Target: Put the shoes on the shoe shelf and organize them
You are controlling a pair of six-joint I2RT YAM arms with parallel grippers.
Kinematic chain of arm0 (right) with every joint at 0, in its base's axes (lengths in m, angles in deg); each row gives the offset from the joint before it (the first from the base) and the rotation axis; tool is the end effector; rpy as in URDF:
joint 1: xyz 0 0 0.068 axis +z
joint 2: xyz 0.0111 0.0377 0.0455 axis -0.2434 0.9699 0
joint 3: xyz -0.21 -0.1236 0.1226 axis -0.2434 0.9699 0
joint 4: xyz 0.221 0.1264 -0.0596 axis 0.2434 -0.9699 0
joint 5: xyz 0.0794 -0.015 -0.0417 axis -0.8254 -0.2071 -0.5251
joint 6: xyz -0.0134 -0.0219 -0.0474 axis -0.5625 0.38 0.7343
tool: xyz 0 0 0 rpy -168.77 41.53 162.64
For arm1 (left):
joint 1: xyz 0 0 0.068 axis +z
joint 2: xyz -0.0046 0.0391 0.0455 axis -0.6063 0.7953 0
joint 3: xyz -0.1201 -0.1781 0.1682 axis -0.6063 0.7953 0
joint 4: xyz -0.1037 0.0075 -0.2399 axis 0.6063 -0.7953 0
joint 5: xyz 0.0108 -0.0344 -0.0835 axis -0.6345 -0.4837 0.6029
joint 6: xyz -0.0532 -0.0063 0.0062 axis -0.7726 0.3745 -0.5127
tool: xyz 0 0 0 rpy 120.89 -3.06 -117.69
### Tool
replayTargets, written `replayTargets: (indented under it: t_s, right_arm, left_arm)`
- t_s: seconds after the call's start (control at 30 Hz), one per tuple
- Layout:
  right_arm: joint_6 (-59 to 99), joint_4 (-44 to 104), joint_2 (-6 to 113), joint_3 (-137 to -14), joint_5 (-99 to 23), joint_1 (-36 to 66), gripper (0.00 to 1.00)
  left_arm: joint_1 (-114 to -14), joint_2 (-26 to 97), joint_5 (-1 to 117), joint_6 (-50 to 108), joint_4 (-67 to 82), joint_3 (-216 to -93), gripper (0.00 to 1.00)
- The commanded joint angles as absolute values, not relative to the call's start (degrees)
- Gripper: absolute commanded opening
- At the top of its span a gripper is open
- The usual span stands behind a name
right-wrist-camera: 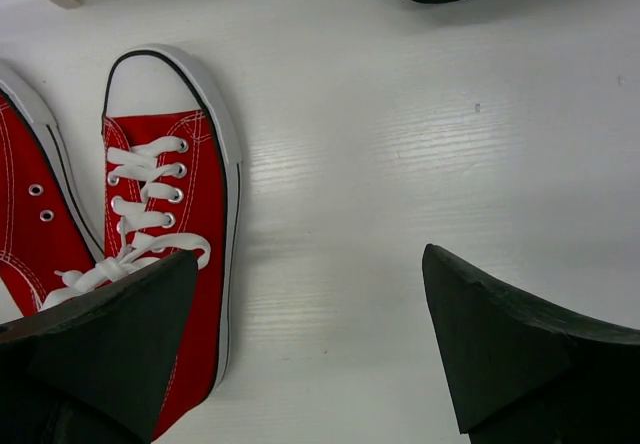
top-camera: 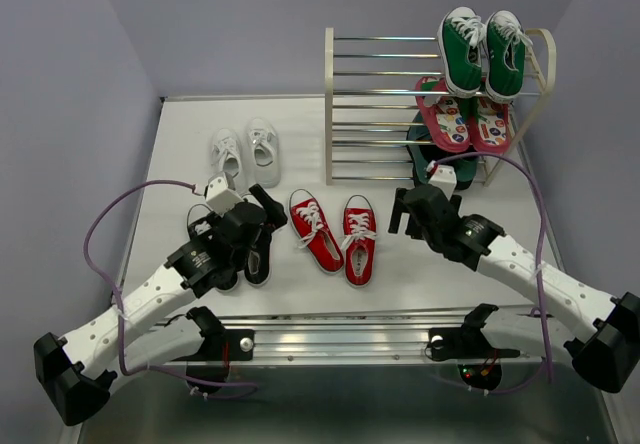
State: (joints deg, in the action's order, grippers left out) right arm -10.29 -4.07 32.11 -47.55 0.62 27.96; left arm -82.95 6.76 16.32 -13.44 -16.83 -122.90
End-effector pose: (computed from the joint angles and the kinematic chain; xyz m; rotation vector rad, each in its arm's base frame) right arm 0.1687 0.1275 0.2731 0.1497 2.2442 0.0852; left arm 0.1394 -0.1143 0.2920 -0.5122 1.9411 -0.5299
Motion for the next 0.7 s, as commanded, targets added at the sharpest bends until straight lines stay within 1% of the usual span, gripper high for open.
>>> replayTargets:
  t_s: [0.0, 0.2, 0.3, 0.37, 0.5, 0.53, 0.57, 0.67]
  right_arm:
    - [-10.4, -4.5, 30.2, -51.5, 4.1, 27.9, 1.0]
    - [-8.4, -2.2, 27.4, -47.9, -6.4, 27.9, 1.0]
    - [-7.2, -6.2, 29.4, -49.4, -11.5, 27.9, 1.0]
    - [-6.8, -8.1, 32.9, -51.3, -14.9, 27.9, 1.0]
    - [-8.7, -11.1, 41.6, -53.1, -17.3, 34.8, 1.0]
    - [-10.0, -11.5, 43.0, -53.9, -16.8, 38.2, 1.0]
    - [-11.7, -12.2, 45.0, -55.1, -15.6, 39.3, 1.0]
    - [-13.3, -12.4, 45.7, -55.4, -15.9, 40.7, 1.0]
  left_arm:
    - [-82.8, 5.1, 12.8, -12.6, -16.7, -123.1, 0.99]
    - [-82.8, 4.4, 12.3, -10.3, -13.6, -122.4, 0.99]
    - [-82.8, 5.2, 12.1, -9.2, -13.3, -122.6, 0.99]
    - [-82.8, 5.8, 11.3, -9.1, -13.3, -122.8, 0.99]
    - [-82.8, 7.6, 11.4, -7.5, -12.7, -122.8, 0.99]
    - [-82.8, 7.9, 11.3, -7.4, -12.8, -122.9, 0.99]
    - [-82.8, 8.3, 11.3, -7.7, -13.0, -122.9, 0.99]
    - [-82.8, 8.6, 11.7, -7.4, -12.7, -122.4, 0.99]
